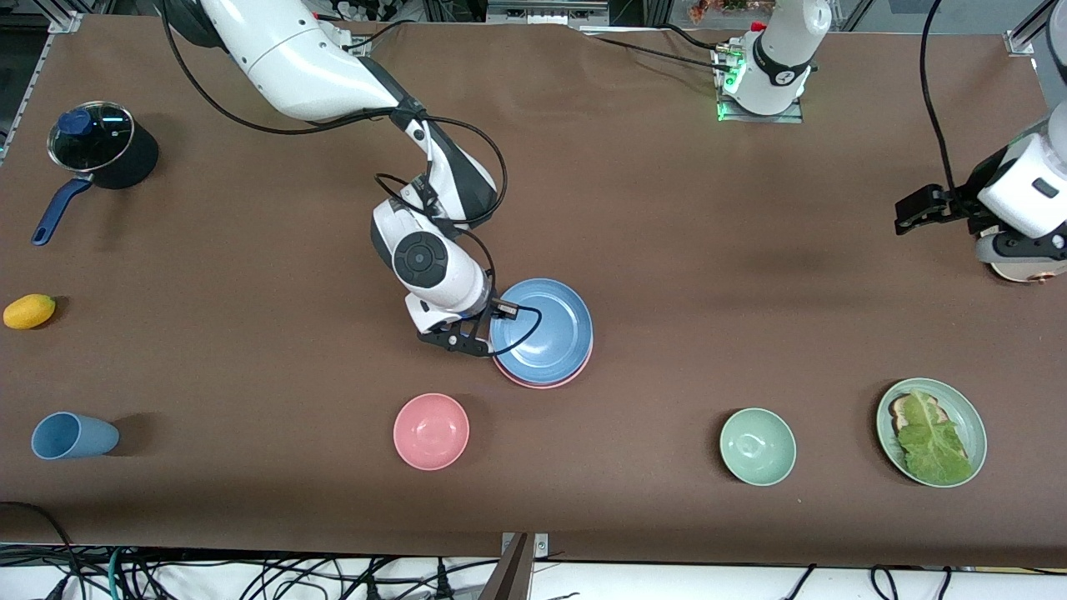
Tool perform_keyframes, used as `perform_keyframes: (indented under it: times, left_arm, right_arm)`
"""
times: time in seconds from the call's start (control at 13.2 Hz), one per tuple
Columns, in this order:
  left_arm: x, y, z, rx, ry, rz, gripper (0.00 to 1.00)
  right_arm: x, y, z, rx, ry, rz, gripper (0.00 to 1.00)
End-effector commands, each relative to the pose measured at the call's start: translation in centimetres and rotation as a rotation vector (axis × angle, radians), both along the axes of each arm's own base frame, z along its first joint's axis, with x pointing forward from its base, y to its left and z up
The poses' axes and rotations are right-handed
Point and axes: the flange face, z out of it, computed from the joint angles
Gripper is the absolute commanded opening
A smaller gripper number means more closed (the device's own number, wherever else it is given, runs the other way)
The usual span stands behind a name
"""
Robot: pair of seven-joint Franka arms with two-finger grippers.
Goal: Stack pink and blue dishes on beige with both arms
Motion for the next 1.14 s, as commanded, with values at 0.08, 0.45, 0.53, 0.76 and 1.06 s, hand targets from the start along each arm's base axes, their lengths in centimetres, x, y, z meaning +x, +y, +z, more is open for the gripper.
perform_keyframes:
  times: [0.08, 0.45, 0.53, 0.76, 1.06]
  left_arm:
    - [0.3, 0.2, 1.0, 0.013, -0.007, -0.040, 1.00]
    - [0.9, 0.8, 0.9, -0.034, -0.047, -0.022, 1.00]
    - [0.9, 1.1, 0.8, -0.035, -0.045, -0.015, 1.00]
    - [1.1, 1.0, 0.6, -0.042, -0.048, -0.015, 1.00]
    - [1.1, 1.7, 0.6, -0.076, -0.047, 0.007, 1.00]
  right_arm:
    - [1.8, -1.5, 2.4, -0.012, -0.033, -0.014, 0.45]
    - [5.8, -7.9, 12.5, -0.078, -0.079, 0.000, 1.00]
    - [6.2, -9.8, 14.5, -0.103, -0.092, 0.032, 1.00]
    - [6.4, -15.6, 19.1, -0.138, -0.060, 0.100, 1.00]
    - [2.8, -22.0, 25.8, -0.177, -0.045, 0.158, 1.00]
